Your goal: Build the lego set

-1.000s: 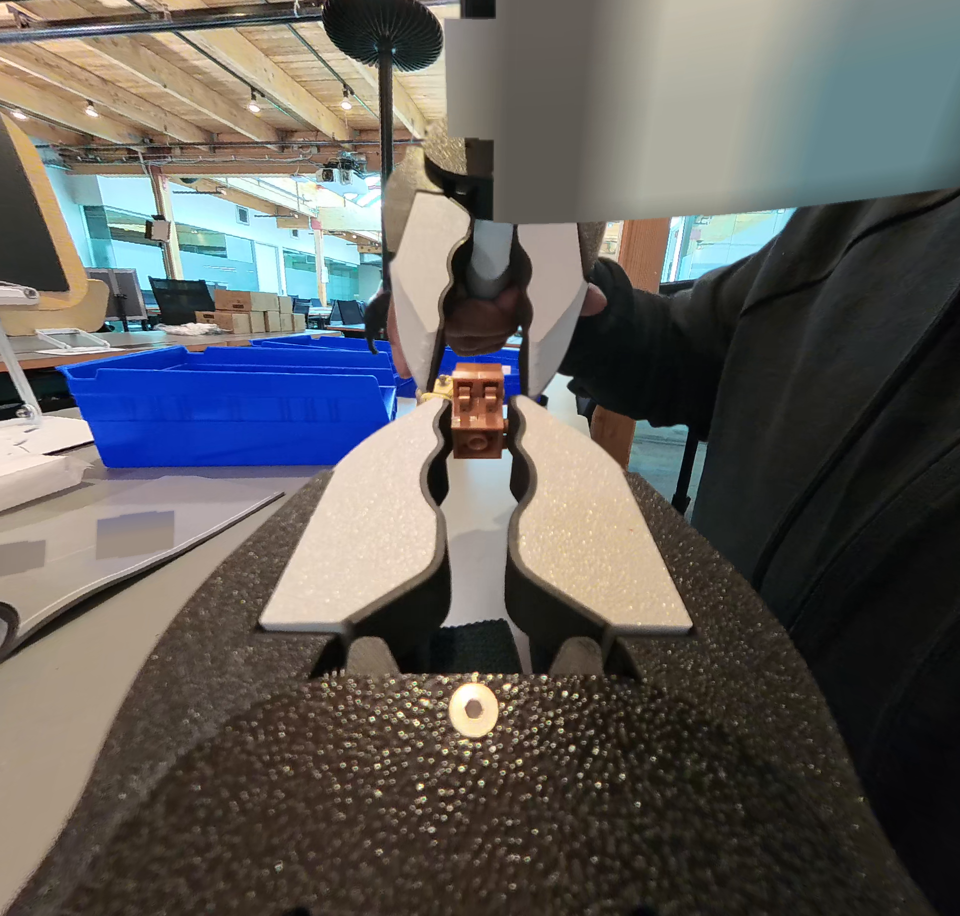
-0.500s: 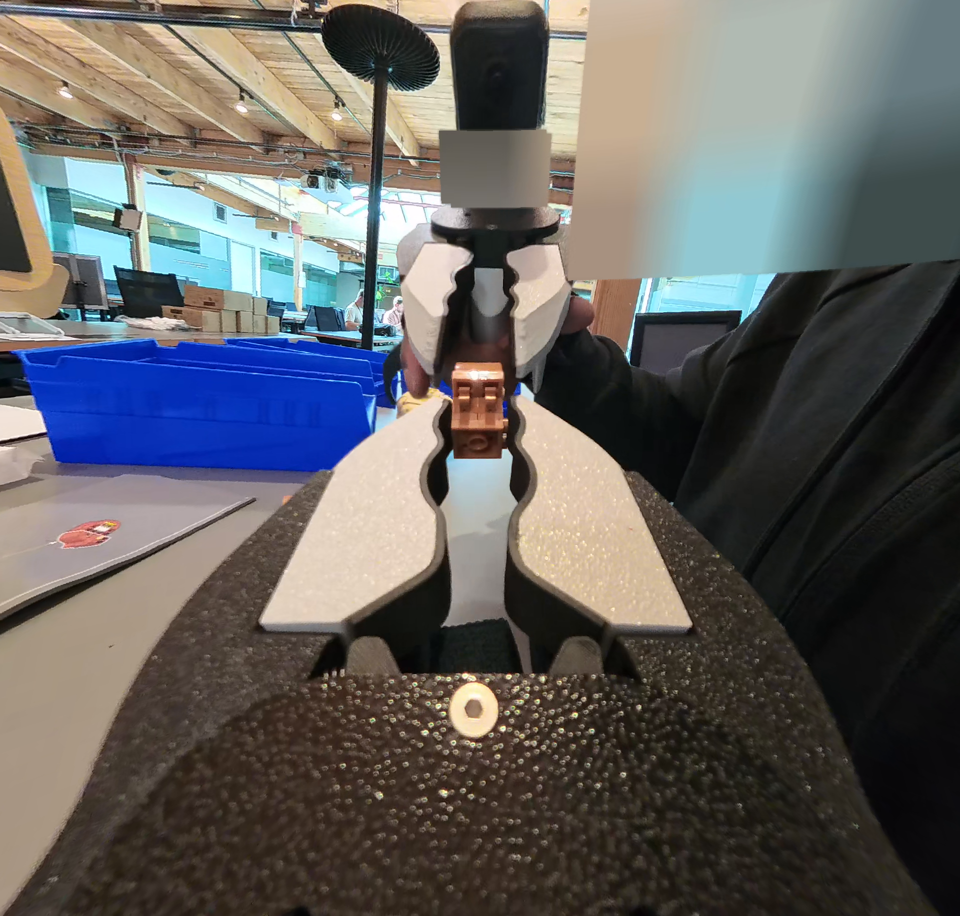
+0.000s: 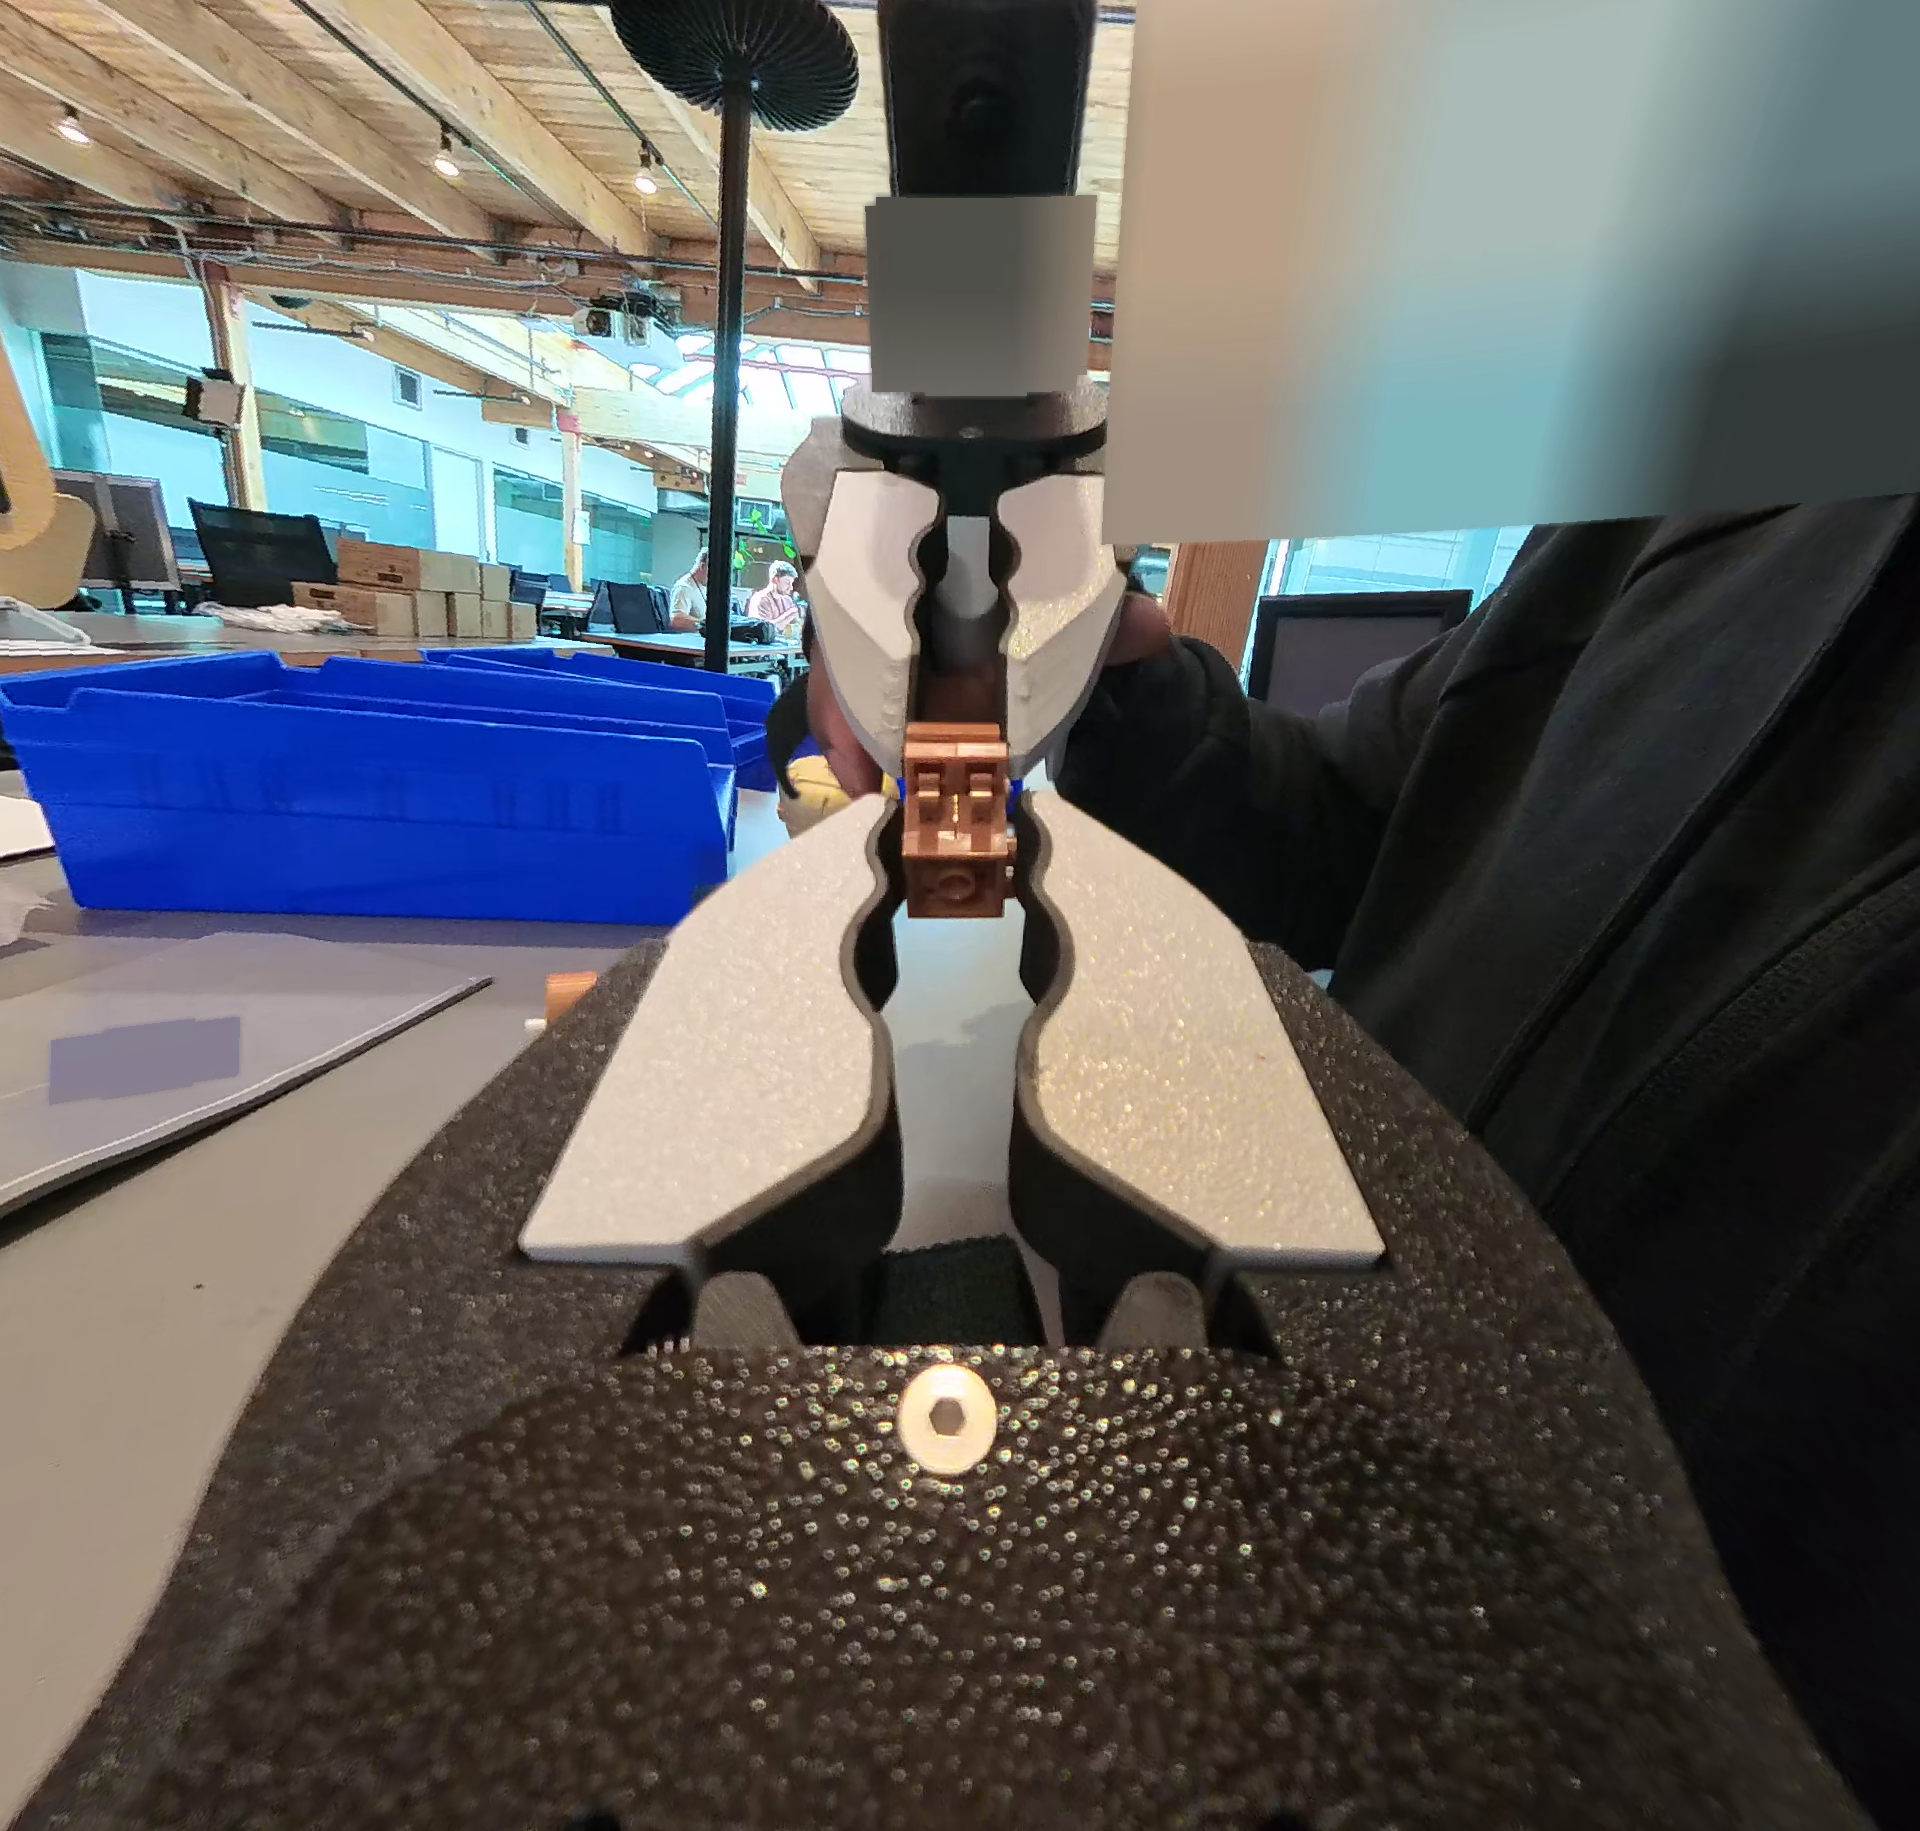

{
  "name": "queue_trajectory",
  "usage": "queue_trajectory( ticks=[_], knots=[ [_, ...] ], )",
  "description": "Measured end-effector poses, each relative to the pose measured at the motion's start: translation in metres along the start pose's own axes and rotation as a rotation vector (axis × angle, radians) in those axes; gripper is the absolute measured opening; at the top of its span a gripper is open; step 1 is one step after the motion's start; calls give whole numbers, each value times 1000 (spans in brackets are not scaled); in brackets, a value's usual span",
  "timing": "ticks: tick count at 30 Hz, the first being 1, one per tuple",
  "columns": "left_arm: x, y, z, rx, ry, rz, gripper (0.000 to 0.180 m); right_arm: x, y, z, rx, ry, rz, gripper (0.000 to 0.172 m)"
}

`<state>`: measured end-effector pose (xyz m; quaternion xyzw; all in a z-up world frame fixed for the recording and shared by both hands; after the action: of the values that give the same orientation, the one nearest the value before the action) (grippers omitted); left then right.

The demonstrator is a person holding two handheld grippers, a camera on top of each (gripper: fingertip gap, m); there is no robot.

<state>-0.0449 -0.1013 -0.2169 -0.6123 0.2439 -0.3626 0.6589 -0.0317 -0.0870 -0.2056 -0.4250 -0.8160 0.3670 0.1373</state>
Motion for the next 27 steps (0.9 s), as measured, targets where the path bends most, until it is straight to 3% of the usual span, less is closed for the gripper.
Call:
queue_trajectory(
  ticks=[27],
  knots=[
    [3,14,9,-121,-7,37,19,-2,22,3,-311,-16,-102,16]
  ],
)
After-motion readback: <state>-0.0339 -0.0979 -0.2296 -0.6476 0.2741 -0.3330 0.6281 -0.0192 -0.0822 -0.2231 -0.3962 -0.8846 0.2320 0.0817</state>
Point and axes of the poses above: each gripper's, where its closed fingertips meet, z out along the fingers, y out of its underside, x = y × z across the jaws, the point moved 1 cm from there along -z, back along the fingers, and after that the axes turned 9 degrees about -x, right-handed, at the moved point
